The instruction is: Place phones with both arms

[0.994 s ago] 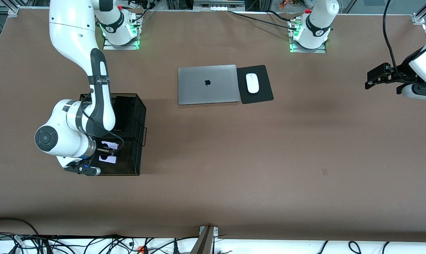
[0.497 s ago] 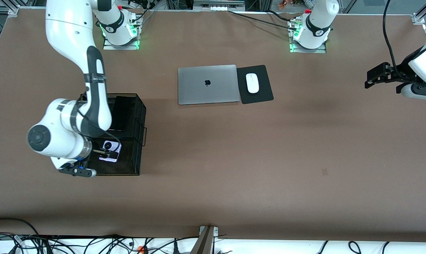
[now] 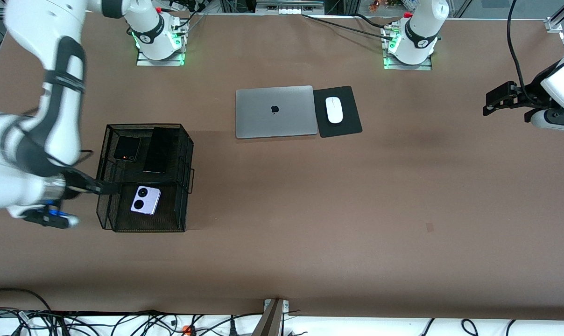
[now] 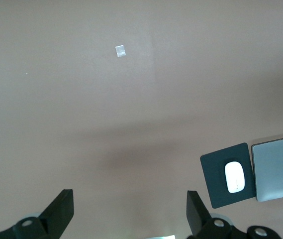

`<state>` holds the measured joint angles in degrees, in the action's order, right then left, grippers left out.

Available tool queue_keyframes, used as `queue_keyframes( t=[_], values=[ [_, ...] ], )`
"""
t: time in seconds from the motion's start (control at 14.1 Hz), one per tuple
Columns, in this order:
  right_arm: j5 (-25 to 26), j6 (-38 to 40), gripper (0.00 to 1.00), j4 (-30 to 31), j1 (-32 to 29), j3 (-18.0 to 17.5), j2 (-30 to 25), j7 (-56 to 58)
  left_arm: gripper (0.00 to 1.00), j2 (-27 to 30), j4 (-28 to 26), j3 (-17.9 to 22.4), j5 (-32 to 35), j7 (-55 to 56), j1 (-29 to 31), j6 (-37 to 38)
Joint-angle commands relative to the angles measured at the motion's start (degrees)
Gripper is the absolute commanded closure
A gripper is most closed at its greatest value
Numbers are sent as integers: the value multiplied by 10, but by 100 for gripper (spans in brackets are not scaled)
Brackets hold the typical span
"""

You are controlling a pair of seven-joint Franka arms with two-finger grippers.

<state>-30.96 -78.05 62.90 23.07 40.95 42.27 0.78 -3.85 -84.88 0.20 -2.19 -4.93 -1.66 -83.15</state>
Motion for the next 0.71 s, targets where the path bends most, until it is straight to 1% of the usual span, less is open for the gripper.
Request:
queue_keyframes(
  t=[0.0, 0.07, 0.21, 0.43, 0.5, 0.57, 0.64],
  values=[
    [-51, 89, 1, -60, -59, -5, -3, -13, 0, 11, -3, -3, 12, 5, 1, 5],
    [-59, 102, 1, -63, -70, -6, -11, -19, 0, 11, -3, -3, 12, 5, 0, 5],
    [-58, 115, 1, -69, -75, -2, -19, -18, 0, 11, -2, -3, 12, 5, 1, 6],
    [-55, 110, 0, -68, -73, -3, -56, -17, 0, 11, -2, -2, 12, 5, 1, 10],
    [-45, 110, 0, -68, -67, -3, -56, -18, 0, 12, -2, -1, 12, 6, 1, 10],
    [-12, 103, 0, -68, -66, -10, -56, -17, 0, 11, -2, -1, 12, 7, 1, 10],
    [21, 95, 0, -70, -72, -37, -57, -17, 0, 11, -2, -1, 12, 7, 1, 10]
  ],
)
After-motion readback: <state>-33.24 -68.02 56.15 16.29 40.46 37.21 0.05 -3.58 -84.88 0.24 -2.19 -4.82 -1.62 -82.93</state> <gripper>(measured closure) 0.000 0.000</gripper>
